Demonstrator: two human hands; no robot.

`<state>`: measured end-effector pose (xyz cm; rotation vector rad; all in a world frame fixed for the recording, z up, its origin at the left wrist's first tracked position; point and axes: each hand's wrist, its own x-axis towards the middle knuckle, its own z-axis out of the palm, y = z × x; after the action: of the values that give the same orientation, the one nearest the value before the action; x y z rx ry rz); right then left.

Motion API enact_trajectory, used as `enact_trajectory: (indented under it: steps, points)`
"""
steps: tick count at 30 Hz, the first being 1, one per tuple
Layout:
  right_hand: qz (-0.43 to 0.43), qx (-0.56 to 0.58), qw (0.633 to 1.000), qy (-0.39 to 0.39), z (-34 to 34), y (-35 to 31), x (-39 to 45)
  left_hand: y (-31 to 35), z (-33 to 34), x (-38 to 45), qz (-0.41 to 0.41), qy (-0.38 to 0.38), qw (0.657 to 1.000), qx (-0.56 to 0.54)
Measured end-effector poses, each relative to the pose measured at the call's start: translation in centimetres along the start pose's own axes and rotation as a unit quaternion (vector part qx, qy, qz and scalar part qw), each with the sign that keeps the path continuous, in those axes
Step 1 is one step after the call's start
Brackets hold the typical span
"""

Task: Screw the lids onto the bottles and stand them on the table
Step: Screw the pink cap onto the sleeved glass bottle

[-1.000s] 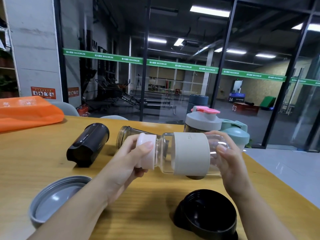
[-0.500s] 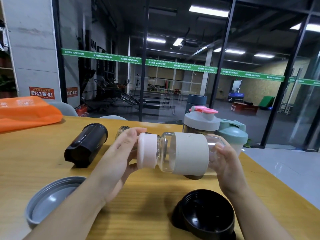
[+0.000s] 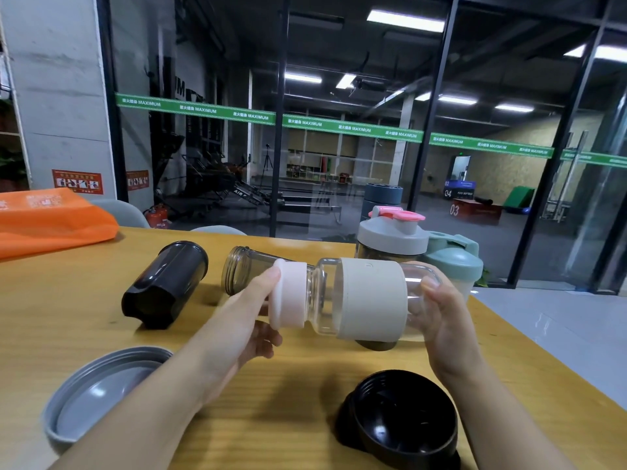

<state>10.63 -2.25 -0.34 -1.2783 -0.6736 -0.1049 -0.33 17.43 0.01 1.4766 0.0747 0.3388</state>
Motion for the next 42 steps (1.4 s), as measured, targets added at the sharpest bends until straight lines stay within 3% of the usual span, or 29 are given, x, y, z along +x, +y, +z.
enact_trajectory:
  steps: [6,25,28,32,35,42]
  points:
    - [0.009,0.005,1.000,0.022,-0.2,0.0,0.1,-0.4,-1.0,0.2,0.066,-0.094,0.993,0.006]
    - [0.023,0.002,0.999,-0.024,-0.1,0.0,0.0,0.3,-0.2,0.2,0.182,0.052,0.976,-0.108]
    - [0.020,-0.001,0.999,-0.025,-0.1,0.0,0.0,0.1,-0.3,0.4,0.155,0.067,0.983,-0.069]
    - [0.013,0.003,1.000,-0.019,-0.2,0.1,0.1,-0.4,-0.3,0.5,0.020,0.029,0.999,-0.026]
    - [0.016,-0.002,1.000,-0.016,-0.3,0.2,0.1,-0.2,0.0,0.0,-0.033,0.012,0.999,-0.019]
    - [0.016,-0.013,1.000,-0.006,-0.4,0.5,0.2,-0.1,-0.2,-0.2,-0.012,-0.034,0.999,-0.019]
